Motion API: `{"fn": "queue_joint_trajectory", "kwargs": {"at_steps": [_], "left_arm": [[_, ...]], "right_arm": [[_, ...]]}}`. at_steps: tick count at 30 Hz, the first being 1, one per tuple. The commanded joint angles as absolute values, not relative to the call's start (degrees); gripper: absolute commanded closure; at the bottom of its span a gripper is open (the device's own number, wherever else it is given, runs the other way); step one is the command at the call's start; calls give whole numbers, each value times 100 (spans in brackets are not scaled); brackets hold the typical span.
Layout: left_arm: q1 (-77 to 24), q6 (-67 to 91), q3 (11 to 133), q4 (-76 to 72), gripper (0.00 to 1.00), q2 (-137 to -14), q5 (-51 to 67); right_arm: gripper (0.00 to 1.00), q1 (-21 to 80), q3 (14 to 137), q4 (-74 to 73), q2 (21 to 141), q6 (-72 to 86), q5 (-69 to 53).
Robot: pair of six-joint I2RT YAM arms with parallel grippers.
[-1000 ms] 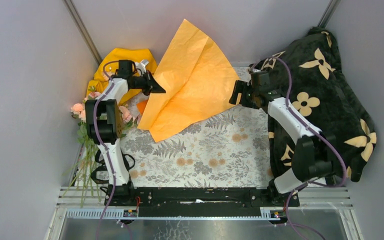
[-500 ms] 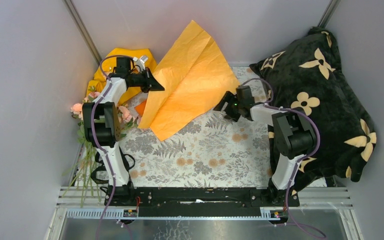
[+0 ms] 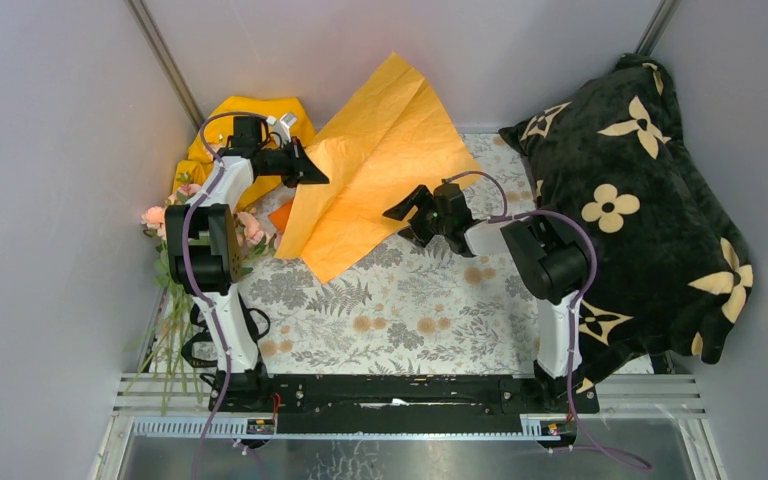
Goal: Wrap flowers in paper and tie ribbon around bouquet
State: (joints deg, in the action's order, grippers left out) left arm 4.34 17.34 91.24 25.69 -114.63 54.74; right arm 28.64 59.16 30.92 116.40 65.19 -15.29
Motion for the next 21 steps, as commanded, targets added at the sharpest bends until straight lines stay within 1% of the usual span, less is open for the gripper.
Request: {"fn": "queue_joint_trajectory", "kwargs": {"at_steps": [1, 3, 5, 6, 7, 8, 10, 12, 13, 17, 21], "left_arm": [[442, 1661, 9079, 2371, 100, -11461, 5493], [444, 1661, 9068, 2364, 100, -11453, 5506], [442, 1670, 9063, 2364, 100, -11443, 5519], [441, 1670, 9069, 2357, 100, -11443, 5524], [440, 1670, 9066, 2356, 100, -11440, 5520], [439, 1678, 9070, 2355, 100, -11435, 5520], [445, 1679, 9088, 2351, 100, -11399, 5526], [436, 1687, 9104, 2347, 100, -11349, 5541], [445, 1687, 9121, 2342, 100, -11318, 5553], [444, 1634, 9230, 2359, 100, -11143, 5559], [443, 1434, 9390, 2438, 100, -10972, 5487]], "right_arm": [[18, 2996, 6114, 3123, 12121, 6972, -1474], [19, 2997, 6166, 3292, 12220, 7131, -1513], [23, 3004, 6214, 3398, 12280, 7219, -1489], [26, 3006, 6255, 3408, 12297, 7231, -1453], [33, 3006, 6296, 3410, 12316, 7221, -1414], [42, 3006, 6332, 3422, 12334, 7210, -1366], [68, 3001, 6406, 3380, 12347, 7123, -1314], [96, 2978, 6460, 3276, 12262, 6893, -1245], [100, 2958, 6445, 3178, 12165, 6726, -1177], [100, 2803, 6067, 2572, 11239, 5646, -745], [100, 2597, 5640, 1319, 9957, 4354, -523]]}}
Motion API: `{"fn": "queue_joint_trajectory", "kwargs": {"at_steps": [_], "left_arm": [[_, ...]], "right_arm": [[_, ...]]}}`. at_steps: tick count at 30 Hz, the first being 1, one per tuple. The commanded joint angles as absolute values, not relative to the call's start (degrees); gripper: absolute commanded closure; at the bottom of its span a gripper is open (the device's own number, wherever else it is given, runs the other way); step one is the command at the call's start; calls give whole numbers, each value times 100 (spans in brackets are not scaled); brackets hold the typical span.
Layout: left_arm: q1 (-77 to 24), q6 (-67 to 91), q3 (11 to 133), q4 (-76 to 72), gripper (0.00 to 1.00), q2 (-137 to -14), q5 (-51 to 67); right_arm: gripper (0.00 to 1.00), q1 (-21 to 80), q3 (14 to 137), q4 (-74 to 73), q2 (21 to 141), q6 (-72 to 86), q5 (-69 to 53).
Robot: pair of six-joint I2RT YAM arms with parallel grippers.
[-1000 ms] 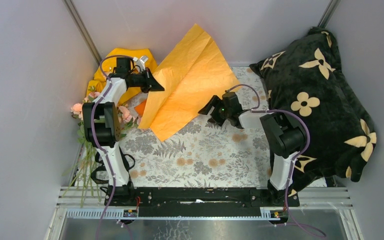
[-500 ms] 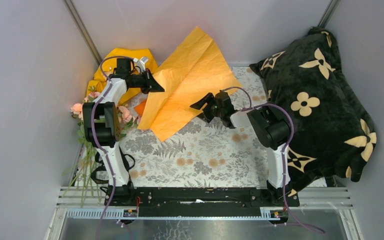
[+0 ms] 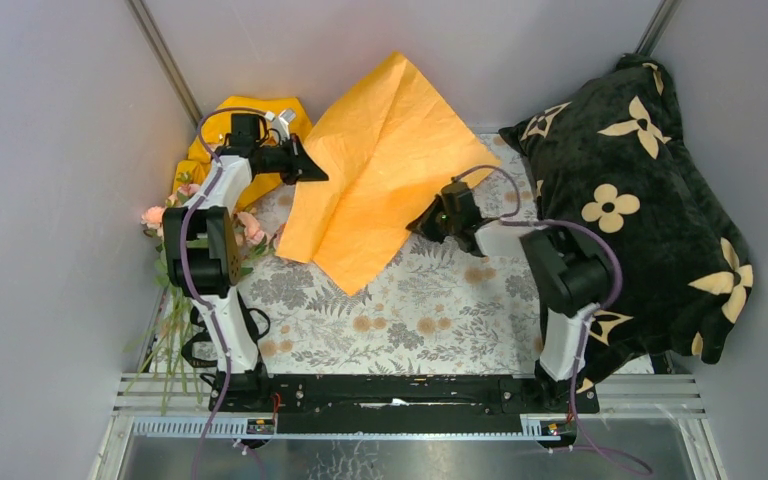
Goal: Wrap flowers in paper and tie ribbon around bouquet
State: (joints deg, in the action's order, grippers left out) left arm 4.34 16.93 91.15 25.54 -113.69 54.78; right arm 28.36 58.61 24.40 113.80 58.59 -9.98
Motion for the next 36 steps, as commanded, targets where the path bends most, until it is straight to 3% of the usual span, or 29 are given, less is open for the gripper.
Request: {"fn": "queue_joint_trajectory", "kwargs": {"at_steps": [1, 13, 19, 28, 31, 36], "left_arm": [[446, 1355, 9437, 2477, 100, -10932, 5454], [386, 360, 9702, 3030, 100, -11286, 4324], [31, -390, 9922, 3269, 100, -11864, 3304], [-532, -465, 10152, 3270, 100, -12374, 2737], [-577, -461, 10247, 3270, 82, -12456, 2562], [-635, -475, 10337, 3270, 40, -12405, 2417]], "right_arm": [[100, 2526, 5546, 1006, 9645, 4112, -525], [100, 2036, 4781, -2206, 7224, 2953, -940], [100, 2022, 4425, -2611, 6878, 2945, -729], [98, 2022, 4135, -2691, 6992, 3012, -435], [80, 2021, 4109, -2722, 7049, 3017, -349], [51, 2026, 4211, -3090, 6910, 3042, 218]]}}
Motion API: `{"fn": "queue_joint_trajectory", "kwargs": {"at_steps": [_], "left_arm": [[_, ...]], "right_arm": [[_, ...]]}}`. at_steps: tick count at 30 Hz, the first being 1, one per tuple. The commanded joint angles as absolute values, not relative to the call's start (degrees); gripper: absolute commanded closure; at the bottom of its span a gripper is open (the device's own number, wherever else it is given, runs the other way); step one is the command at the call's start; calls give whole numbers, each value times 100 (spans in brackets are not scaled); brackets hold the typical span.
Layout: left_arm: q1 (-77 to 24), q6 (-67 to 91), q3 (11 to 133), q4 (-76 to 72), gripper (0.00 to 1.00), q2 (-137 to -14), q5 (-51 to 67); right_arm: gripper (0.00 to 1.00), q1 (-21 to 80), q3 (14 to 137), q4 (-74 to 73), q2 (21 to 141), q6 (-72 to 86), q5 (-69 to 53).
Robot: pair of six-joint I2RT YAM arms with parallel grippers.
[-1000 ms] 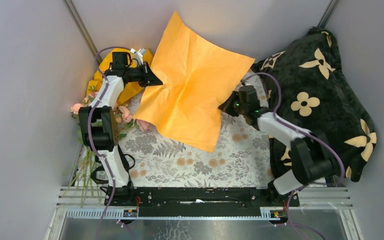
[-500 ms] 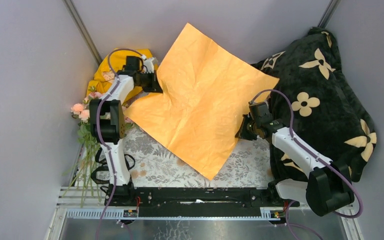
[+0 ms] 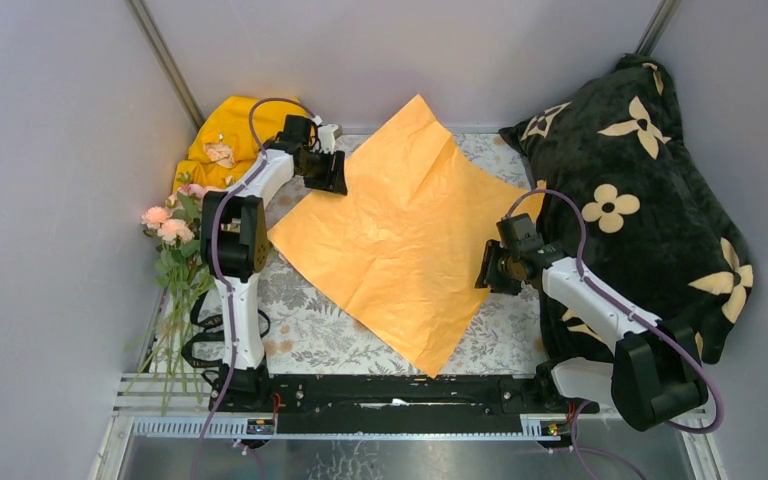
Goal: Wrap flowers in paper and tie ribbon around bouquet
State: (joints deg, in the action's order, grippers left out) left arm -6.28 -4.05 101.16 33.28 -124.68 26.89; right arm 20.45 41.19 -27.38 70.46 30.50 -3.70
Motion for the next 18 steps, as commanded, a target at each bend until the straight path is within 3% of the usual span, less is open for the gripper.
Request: {"fn": "queue_joint_trajectory", "kwargs": {"at_steps": [1, 4, 9, 13, 18], "left_arm": [[-645, -488, 10367, 3270, 34, -12367, 2388], [-650, -524, 10591, 3352, 22, -12210, 2230], [-650, -823, 10952, 3950, 13, -11594, 2115], [-590, -1465, 10359, 4511, 6, -10664, 1814], [-63, -2170, 8900, 4945, 6, -9397, 689]], "right_arm": [[48, 2026, 4256, -3233, 6793, 3065, 380], [39, 2030, 4401, -3541, 6346, 3101, 921], [37, 2030, 4653, -3903, 5907, 2923, 1428], [39, 2052, 4719, -3784, 5831, 2742, 972], [44, 2170, 4752, -3481, 5842, 2626, 474]]}}
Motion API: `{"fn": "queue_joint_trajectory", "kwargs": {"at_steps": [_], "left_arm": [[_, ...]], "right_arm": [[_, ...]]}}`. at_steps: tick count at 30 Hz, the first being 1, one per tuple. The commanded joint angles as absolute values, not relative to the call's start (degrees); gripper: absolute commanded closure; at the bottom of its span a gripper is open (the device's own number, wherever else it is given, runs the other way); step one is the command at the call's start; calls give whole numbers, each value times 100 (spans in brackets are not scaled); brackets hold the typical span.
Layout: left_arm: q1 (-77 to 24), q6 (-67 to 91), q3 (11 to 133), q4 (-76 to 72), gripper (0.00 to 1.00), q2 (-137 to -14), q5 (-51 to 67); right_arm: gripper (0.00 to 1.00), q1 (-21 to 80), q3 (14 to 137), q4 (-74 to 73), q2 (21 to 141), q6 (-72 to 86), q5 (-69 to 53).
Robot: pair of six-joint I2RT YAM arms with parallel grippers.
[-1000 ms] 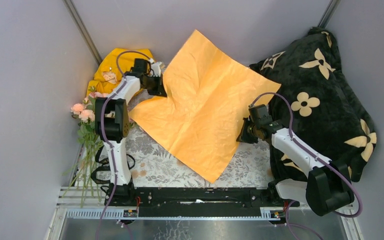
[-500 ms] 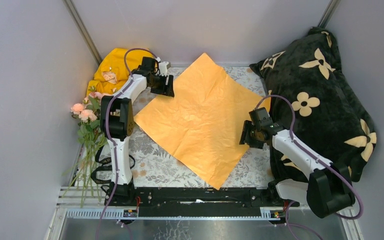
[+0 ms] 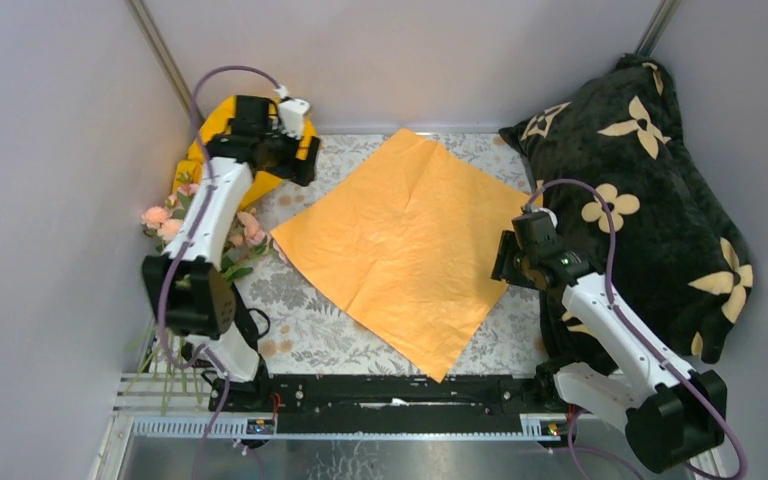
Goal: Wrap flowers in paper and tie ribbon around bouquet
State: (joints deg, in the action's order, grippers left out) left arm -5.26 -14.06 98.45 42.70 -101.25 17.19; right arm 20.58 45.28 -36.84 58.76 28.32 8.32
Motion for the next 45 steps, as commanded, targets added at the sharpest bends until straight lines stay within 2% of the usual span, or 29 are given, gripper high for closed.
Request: {"fn": "queue_joint_trajectory", "kwargs": {"at_steps": [1, 3, 5, 6, 7, 8, 13, 21, 32, 33, 34, 36, 45], "left_arm": [[182, -2278, 8568, 4940, 7, -9188, 470], [711, -2531, 7979, 4967, 21, -8860, 262], [1233, -2794, 7505, 5017, 43, -8627, 292], [1480, -2916, 7305, 4998, 51, -8550, 300], [1719, -3023, 7120, 4935, 59, -8499, 280], [1909, -3133, 6947, 4860, 61, -8480, 240], [2610, -3396, 6358, 4194, 57, -8892, 123], [2667, -3253, 6319, 3648, 67, -9370, 319], [2660, -3173, 6333, 3668, 65, -9827, 740], [2666, -3154, 6341, 3632, 67, -9868, 751], [2671, -3141, 6360, 3609, 75, -9897, 769], [2659, -3056, 6399, 3603, 98, -9873, 797], [2684, -2529, 6848, 3820, 100, -8594, 884]], "right_arm": [[45, 2221, 4755, -3420, 5844, 2608, 427], [45, 2338, 4747, -3327, 5860, 2569, 385], [45, 2404, 4718, -3241, 5878, 2521, 318], [46, 2412, 4701, -3199, 5903, 2491, 287], [46, 2426, 4688, -3177, 5924, 2470, 256], [46, 2450, 4681, -3165, 5946, 2460, 228], [46, 2553, 4522, -3043, 5901, 2477, 146], [46, 2593, 4352, -3070, 5631, 2597, 255], [46, 2602, 4324, -3060, 5692, 2606, 297], [46, 2602, 4324, -3052, 5701, 2610, 297], [46, 2602, 4324, -3039, 5704, 2615, 291], [46, 2610, 4339, -3032, 5706, 2616, 295], [45, 2619, 4425, -3103, 5667, 2585, 316]]}}
